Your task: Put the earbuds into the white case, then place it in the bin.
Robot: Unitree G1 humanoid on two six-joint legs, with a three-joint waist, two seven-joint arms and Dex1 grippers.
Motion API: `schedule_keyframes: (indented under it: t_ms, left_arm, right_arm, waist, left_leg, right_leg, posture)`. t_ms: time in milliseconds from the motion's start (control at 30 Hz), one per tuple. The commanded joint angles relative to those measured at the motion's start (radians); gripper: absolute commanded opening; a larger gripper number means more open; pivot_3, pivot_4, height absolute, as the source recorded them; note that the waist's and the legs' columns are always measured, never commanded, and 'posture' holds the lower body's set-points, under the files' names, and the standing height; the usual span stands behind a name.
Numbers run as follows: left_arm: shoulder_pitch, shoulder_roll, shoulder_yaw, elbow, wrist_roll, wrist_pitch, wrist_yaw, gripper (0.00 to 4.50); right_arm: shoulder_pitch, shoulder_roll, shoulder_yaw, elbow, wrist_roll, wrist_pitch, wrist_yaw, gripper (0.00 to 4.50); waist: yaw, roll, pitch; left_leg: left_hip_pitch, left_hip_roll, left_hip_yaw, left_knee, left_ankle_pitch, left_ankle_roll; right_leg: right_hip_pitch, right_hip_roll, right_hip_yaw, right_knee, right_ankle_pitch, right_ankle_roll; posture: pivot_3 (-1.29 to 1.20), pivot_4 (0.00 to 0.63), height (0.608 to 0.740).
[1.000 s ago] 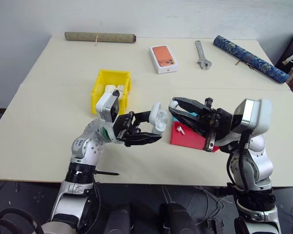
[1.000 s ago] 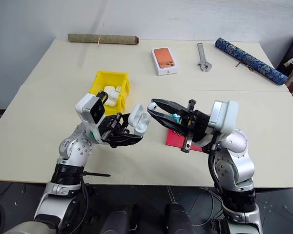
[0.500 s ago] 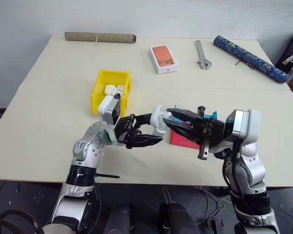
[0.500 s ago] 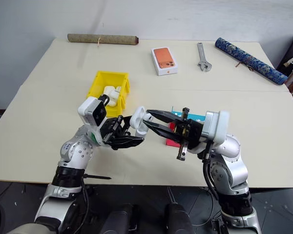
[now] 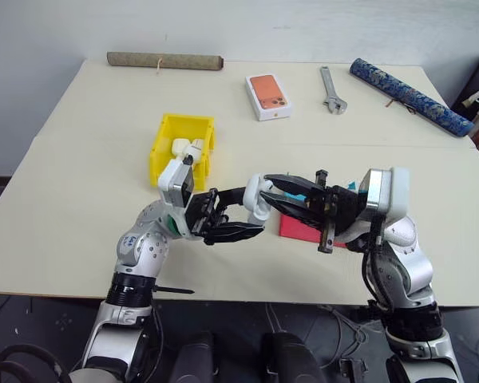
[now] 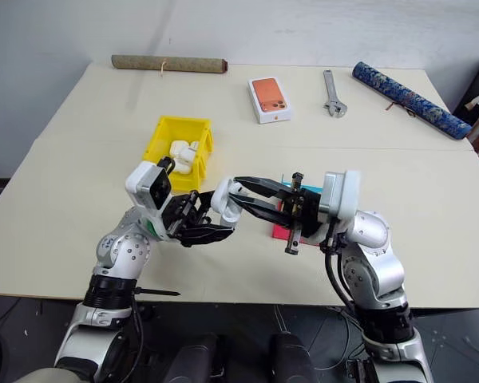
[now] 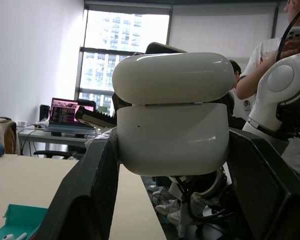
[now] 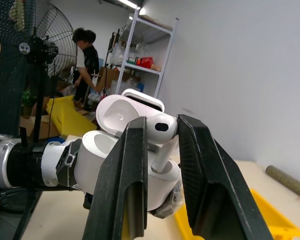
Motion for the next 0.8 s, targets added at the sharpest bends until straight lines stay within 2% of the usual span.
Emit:
schedule_keyframes:
  t_ms: [33,167,300,400,500,567,700,800]
  left_arm:
    - [-0.014,-0.026,-0.006,-0.051,-0.015,-0.024,0.006,2.78]
    - [0.005,-0.013,0.004,-0.044,0.0,-0.042,0.002,2.78]
    - [0.039,0.011,0.019,-0.035,0.017,-0.077,-0.006,2.78]
    - [0.06,0.018,0.034,-0.029,0.023,-0.109,0.004,2.78]
    - [0.087,0.027,0.046,-0.028,0.037,-0.141,0.009,2.78]
    - [0.106,0.039,0.052,-0.024,0.052,-0.164,0.007,2.78]
    - [0.141,0.066,0.061,-0.032,0.066,-0.19,0.012,2.78]
    - [0.158,0.08,0.076,-0.039,0.068,-0.198,0.032,2.78]
  right_arm:
    - [-0.016,-0.006,0.005,-0.023,0.015,0.035,-0.013,1.69]
    - [-0.003,-0.094,-0.088,-0.063,0.068,0.076,-0.004,3.0]
    - [0.117,-0.236,-0.284,-0.128,0.173,0.164,-0.046,4.39]
    - [0.266,-0.323,-0.418,-0.109,0.146,0.133,0.031,4.49]
    - [0.455,-0.389,-0.553,0.032,0.055,0.052,0.14,4.49]
    - [0.53,-0.405,-0.615,0.175,-0.024,-0.052,0.176,4.49]
    - [0.604,-0.404,-0.712,0.509,-0.156,-0.271,0.157,4.49]
    - [0.624,-0.409,-0.734,0.614,-0.201,-0.374,0.143,4.49]
  waist:
    - [0.0,0.0,0.0]
    - [0.001,0.0,0.0]
    - [0.006,0.0,0.0]
    - [0.005,0.0,0.0]
    - [0.008,0.0,0.0]
    - [0.008,0.0,0.0]
    - [0.001,0.0,0.0]
    - [-0.002,0.0,0.0]
  left_leg:
    - [0.0,0.0,0.0,0.0,0.0,0.0]
    - [0.0,0.0,0.0,0.0,0.0,0.0]
    - [-0.001,0.0,-0.001,0.0,-0.001,0.002]
    - [-0.001,0.0,0.0,0.0,-0.001,0.002]
    - [0.0,0.0,0.0,0.0,-0.002,0.002]
    - [0.001,0.0,0.0,-0.001,-0.002,0.003]
    - [0.011,0.0,0.001,-0.003,-0.005,0.009]
    - [0.012,0.0,0.002,-0.009,-0.004,0.007]
  right_leg:
    - [0.0,0.0,0.0,0.0,0.0,0.0]
    - [0.0,0.0,0.0,0.0,0.0,0.0]
    - [0.001,-0.001,-0.001,-0.002,0.0,0.0]
    - [0.001,-0.001,-0.001,-0.004,0.0,0.0]
    - [0.003,0.0,-0.001,-0.005,0.0,0.0]
    - [0.006,0.0,-0.001,-0.007,0.0,0.0]
    - [0.015,0.0,-0.001,-0.012,0.0,0.0]
    - [0.016,0.0,0.001,-0.016,0.0,-0.001]
  posture:
    - [0.0,0.15,0.74]
    - [0.0,0.15,0.74]
    - [0.0,0.15,0.74]
    - [0.0,0.15,0.74]
    - [0.0,0.15,0.74]
    - [0.0,0.15,0.74]
    - [0.0,0.15,0.74]
    - [0.0,0.15,0.74]
